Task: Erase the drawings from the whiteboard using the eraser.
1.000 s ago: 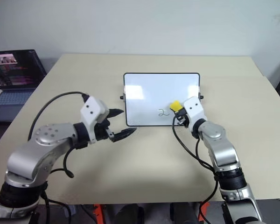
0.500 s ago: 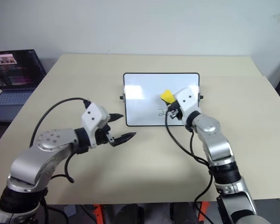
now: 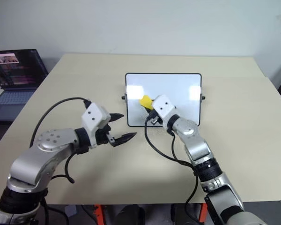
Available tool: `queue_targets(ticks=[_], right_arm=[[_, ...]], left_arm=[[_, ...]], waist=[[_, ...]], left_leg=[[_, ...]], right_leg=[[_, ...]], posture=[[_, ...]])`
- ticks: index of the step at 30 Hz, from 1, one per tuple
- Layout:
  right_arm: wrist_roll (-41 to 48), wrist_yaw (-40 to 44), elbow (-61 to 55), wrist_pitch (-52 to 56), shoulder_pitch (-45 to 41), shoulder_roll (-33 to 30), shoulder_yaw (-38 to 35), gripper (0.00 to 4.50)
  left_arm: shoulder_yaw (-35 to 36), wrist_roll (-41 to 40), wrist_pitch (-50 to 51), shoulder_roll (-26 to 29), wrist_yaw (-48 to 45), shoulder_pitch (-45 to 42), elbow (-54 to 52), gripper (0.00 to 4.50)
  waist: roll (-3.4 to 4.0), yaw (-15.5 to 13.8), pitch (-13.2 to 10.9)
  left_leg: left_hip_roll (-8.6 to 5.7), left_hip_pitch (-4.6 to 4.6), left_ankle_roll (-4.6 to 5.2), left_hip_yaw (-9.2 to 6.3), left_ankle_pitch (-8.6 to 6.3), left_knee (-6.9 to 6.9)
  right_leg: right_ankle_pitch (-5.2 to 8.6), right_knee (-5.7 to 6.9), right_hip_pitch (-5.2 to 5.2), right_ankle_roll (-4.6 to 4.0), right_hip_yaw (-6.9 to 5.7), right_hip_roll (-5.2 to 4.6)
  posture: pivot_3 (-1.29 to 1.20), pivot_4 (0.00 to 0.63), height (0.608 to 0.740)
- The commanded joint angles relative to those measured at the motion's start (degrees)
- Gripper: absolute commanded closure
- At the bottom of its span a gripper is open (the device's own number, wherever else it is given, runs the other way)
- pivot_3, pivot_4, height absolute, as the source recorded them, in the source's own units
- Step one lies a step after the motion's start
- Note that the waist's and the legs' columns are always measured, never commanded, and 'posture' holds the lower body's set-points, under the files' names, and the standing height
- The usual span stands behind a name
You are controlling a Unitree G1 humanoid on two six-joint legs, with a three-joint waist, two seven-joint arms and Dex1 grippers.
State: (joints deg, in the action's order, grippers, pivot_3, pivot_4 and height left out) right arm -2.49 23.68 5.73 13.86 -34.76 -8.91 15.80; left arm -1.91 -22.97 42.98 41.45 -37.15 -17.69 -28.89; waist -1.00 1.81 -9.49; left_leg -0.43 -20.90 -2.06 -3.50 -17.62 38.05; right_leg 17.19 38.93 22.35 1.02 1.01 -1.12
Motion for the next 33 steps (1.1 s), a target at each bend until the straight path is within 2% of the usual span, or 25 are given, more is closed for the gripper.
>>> queue_targets(ticks=[1, 8, 23, 33], right_arm=[[-0.41, 0.19, -0.39, -2.56, -0.46, 0.66, -0.02, 3.13], [-1.23, 0.48, 0.80, -4.09, -0.15, 0.97, 0.28, 3.13], [-4.90, -1.26, 18.31, -15.13, -1.22, 0.89, 0.25, 3.13], [-4.51, -2.27, 21.72, -15.37, -3.83, -0.40, -2.46, 3.13]], left_arm=[[1.56, 0.24, -1.03, 0.71, -0.24, -0.01, -2.20, 0.00], [1.22, 0.51, -1.54, 0.61, -0.39, 0.05, -1.89, 0.00], [1.13, 1.30, -2.16, 0.51, -1.12, -1.05, -0.73, 0.00], [1.13, 1.18, -1.85, 0.35, -1.02, -1.61, -0.75, 0.00]], waist=[[0.00, 0.00, 0.00], [0.00, 0.00, 0.00], [0.00, 0.04, 0.00], [0.00, 0.00, 0.00]], left_leg=[[0.00, 0.00, 0.00, 0.00, 0.00, 0.00], [0.00, 0.00, 0.00, 0.00, 0.00, 0.00], [0.00, 0.02, 0.00, 0.03, 0.00, 0.00], [0.00, 0.04, 0.00, 0.02, 0.00, 0.03]], right_leg=[[0.00, 0.00, 0.00, 0.00, 0.00, 0.00], [0.00, 0.00, 0.00, 0.00, 0.00, 0.00], [0.00, 0.02, 0.00, 0.00, 0.02, 0.00], [-0.01, 0.05, -0.02, -0.01, 0.02, 0.00]], posture=[[0.00, 0.150, 0.740], [0.00, 0.150, 0.740], [0.00, 0.150, 0.740], [0.00, 0.150, 0.740]])
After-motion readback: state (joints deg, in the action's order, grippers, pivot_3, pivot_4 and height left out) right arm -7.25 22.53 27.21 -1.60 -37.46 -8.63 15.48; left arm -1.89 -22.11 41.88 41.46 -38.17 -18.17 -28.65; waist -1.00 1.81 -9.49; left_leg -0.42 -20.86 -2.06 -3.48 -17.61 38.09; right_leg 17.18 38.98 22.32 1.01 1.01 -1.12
